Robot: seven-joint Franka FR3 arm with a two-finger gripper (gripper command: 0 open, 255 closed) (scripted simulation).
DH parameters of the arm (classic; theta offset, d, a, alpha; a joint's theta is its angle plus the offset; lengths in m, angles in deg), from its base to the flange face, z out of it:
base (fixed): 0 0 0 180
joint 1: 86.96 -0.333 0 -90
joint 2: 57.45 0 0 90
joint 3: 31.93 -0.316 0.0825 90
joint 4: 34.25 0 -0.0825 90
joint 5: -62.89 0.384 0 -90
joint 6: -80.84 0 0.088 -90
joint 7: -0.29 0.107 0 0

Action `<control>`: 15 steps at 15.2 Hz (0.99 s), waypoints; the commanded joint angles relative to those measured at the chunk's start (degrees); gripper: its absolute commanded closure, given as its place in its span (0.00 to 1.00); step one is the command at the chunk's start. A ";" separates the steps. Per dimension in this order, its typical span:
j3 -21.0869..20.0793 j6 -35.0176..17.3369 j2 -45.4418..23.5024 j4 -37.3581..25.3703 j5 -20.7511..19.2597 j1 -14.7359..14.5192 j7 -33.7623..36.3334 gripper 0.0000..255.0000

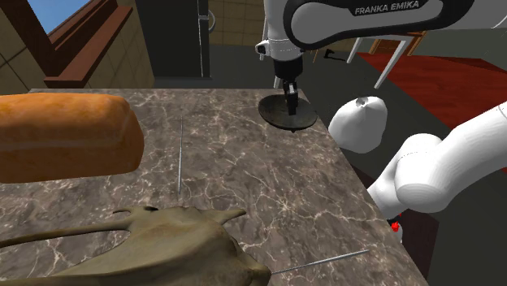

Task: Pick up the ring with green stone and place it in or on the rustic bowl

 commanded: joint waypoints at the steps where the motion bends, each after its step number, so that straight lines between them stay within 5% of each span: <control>1: 0.00 0.00 0.00 0.00 0.00 0.00 0.00 0.00; 6: 0.00 0.00 0.00 0.00 0.00 0.00 0.00 0.00; 10: -0.49 6.96 -2.37 -9.28 0.02 -0.14 0.15 0.00; 15: -0.49 6.96 -2.37 -9.28 0.02 -0.14 0.15 0.00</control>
